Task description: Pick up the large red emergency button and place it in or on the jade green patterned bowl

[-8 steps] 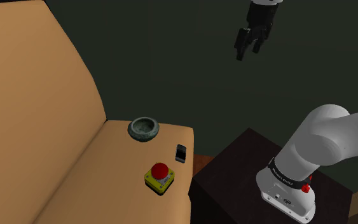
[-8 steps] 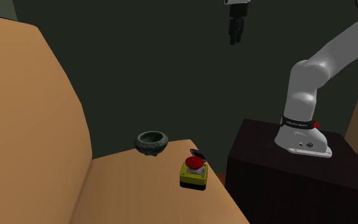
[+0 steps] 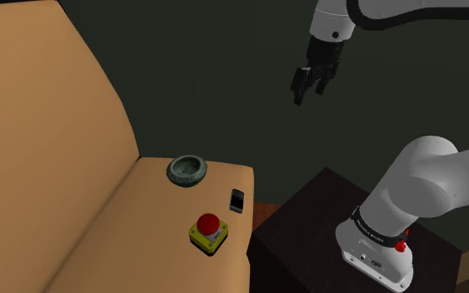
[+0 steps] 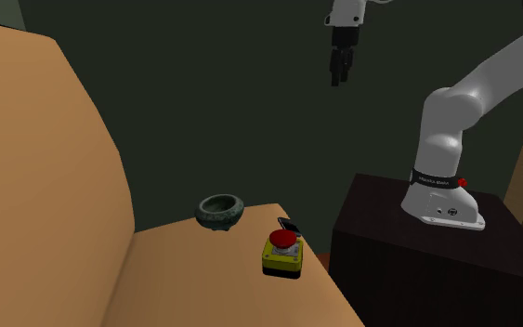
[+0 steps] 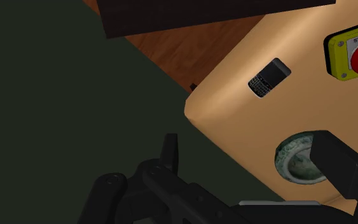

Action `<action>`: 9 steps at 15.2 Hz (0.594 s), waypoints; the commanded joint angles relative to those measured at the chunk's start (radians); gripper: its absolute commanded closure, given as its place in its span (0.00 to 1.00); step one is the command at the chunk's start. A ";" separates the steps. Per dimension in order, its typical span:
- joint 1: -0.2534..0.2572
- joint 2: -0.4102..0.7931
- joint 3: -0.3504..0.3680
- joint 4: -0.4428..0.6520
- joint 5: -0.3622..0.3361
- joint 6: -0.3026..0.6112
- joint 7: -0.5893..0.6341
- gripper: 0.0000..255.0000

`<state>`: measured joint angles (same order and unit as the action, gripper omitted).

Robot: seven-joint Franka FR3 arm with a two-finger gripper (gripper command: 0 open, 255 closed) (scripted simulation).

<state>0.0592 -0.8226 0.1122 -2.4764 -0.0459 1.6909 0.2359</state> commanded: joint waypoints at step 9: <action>0.079 0.047 0.148 -0.239 0.120 0.322 0.165 0.00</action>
<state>0.1284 -0.7811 0.2439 -2.6984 0.0605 1.9832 0.3820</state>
